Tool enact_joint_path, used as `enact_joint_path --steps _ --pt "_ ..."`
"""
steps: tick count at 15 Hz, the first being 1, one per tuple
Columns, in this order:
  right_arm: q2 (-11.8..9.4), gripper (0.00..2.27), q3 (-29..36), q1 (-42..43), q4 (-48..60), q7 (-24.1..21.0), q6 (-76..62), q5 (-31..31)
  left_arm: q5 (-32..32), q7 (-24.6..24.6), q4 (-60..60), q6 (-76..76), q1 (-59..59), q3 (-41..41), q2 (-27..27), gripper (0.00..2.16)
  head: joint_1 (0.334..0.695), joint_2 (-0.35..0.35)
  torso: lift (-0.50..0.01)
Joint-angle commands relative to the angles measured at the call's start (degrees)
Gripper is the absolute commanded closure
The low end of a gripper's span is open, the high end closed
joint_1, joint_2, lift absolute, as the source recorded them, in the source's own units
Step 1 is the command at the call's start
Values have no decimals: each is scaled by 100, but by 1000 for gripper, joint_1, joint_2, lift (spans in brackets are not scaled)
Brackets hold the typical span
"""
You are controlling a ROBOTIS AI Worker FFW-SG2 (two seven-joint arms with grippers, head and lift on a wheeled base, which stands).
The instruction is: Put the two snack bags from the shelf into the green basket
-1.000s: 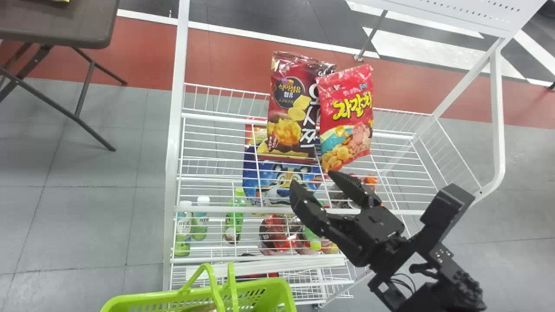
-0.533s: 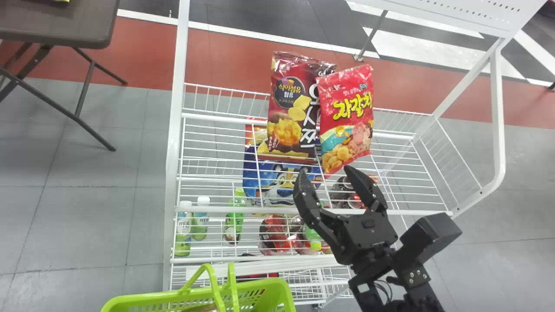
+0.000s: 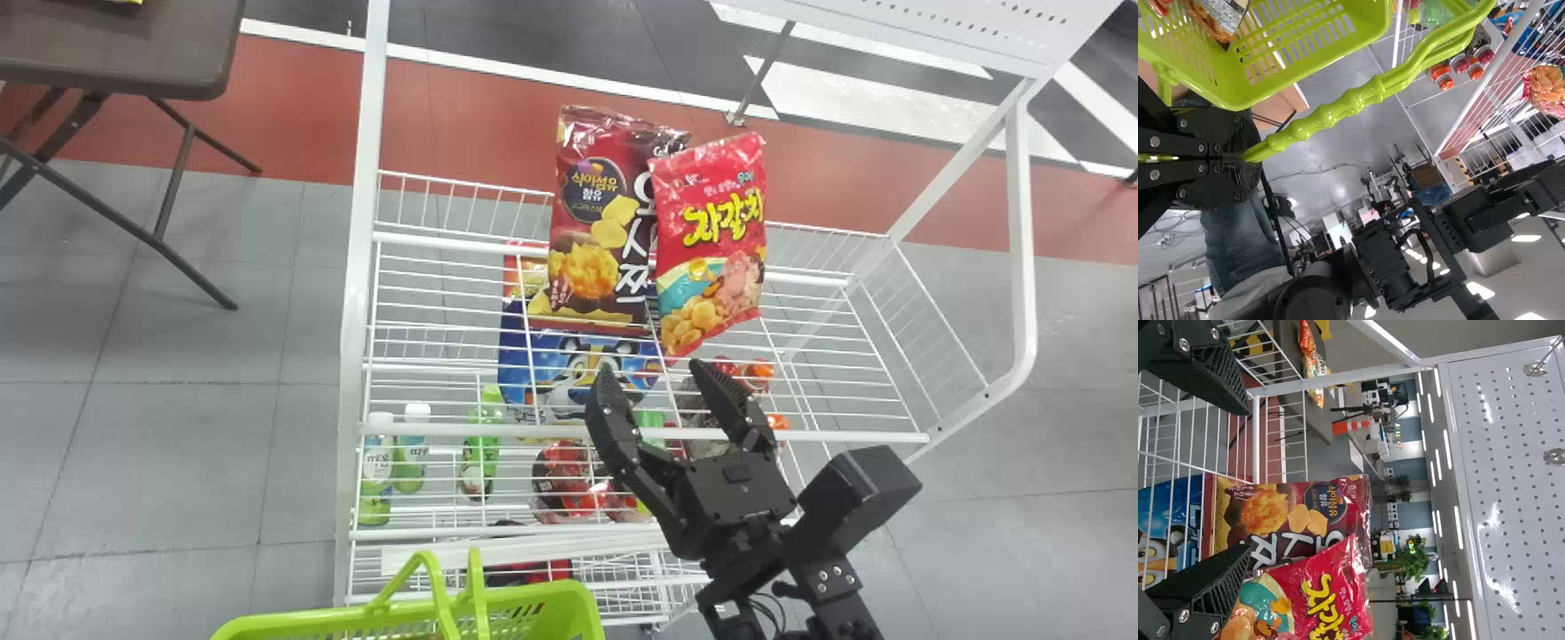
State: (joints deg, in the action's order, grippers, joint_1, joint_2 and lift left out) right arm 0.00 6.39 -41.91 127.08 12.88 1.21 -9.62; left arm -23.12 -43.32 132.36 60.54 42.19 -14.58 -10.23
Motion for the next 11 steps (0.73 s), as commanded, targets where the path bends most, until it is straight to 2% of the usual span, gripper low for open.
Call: enact_joint_path --steps 1,11 --pt "5 110 -15 -10 1 -14 51 4 0 -1 9 -11 8 -18 -14 1808 695 -350 -11" --pt "5 110 -24 -150 230 -22 332 -48 62 -9 123 7 105 -53 -58 1808 695 -350 -11"
